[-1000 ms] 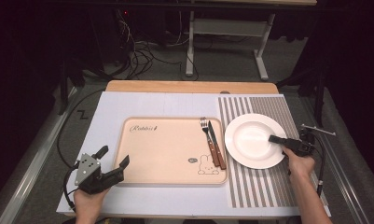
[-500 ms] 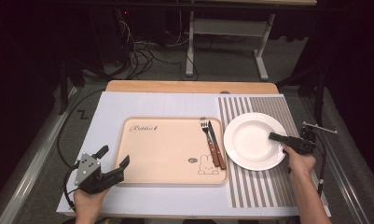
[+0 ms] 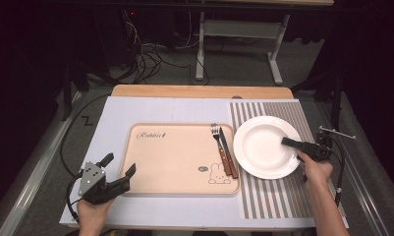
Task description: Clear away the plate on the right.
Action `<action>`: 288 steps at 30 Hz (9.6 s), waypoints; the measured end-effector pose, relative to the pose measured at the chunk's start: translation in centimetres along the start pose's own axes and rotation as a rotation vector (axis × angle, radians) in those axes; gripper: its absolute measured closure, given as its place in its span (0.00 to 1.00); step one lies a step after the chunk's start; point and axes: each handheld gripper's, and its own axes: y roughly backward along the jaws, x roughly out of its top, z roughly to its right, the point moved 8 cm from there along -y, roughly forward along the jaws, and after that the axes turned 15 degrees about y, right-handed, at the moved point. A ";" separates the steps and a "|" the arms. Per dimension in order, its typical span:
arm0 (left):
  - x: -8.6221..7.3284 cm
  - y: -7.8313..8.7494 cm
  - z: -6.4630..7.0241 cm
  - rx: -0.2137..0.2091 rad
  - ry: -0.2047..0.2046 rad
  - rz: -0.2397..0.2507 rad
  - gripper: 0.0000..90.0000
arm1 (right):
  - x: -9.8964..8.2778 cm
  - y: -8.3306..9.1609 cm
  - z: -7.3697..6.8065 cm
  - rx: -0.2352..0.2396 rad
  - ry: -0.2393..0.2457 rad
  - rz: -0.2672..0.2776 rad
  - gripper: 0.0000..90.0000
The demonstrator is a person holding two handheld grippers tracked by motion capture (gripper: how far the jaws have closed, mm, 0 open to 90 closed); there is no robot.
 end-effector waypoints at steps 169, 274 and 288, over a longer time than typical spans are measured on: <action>0.1 0.1 -0.7 0.010 0.032 0.007 0.23 | -3.7 -21.6 -17.5 0.172 0.186 -0.406 0.81; 0.3 0.2 -1.0 0.019 0.036 0.013 0.23 | 0.9 -10.6 -9.2 0.121 0.162 -0.154 0.73; 0.3 0.2 -0.9 0.020 0.036 0.014 0.23 | 0.9 -9.2 -7.8 0.100 0.147 -0.131 0.73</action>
